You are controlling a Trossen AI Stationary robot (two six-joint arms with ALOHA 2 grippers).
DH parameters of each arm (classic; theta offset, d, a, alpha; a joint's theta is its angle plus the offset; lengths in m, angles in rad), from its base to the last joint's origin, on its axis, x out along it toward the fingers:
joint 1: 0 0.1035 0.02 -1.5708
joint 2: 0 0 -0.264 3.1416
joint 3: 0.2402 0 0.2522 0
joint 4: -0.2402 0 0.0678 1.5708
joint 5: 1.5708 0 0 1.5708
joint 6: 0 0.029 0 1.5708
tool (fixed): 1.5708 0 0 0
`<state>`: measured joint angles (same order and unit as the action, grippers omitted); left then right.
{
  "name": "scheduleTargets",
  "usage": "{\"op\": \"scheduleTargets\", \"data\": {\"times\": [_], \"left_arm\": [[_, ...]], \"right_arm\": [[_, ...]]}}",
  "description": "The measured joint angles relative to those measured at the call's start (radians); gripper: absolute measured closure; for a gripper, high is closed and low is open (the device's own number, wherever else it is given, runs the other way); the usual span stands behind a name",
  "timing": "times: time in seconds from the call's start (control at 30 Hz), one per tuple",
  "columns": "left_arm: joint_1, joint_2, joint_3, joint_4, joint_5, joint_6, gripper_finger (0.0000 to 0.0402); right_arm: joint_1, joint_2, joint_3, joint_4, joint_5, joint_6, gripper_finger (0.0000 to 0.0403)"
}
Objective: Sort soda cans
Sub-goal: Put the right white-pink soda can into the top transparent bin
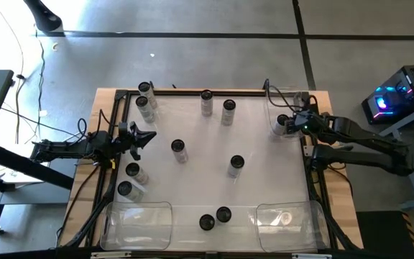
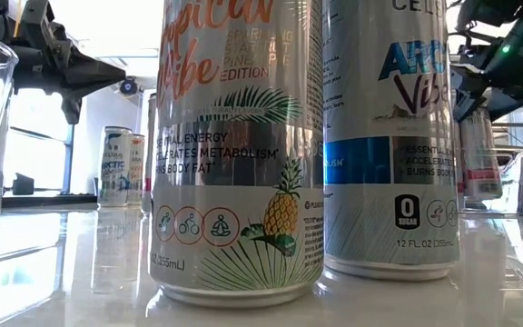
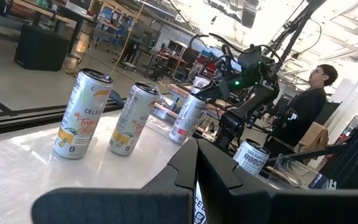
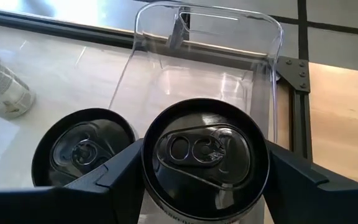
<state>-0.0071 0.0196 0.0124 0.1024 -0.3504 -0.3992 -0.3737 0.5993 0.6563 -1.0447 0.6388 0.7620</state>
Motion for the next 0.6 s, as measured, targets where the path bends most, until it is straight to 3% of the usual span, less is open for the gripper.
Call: {"op": "scheduleTargets", "data": {"times": [0.3,0.6], "left_arm": [[0.000,0.000,0.000,0.000,0.000,0.000,0.0400],[0.000,0.000,0.000,-0.001,0.000,0.000,0.0400]], "right_arm": [[0.000,0.001,0.000,-0.028,0.004,0.052,0.0159],[0.001,0.001,0.000,-0.062,-0.042,0.050,0.0122]]}}
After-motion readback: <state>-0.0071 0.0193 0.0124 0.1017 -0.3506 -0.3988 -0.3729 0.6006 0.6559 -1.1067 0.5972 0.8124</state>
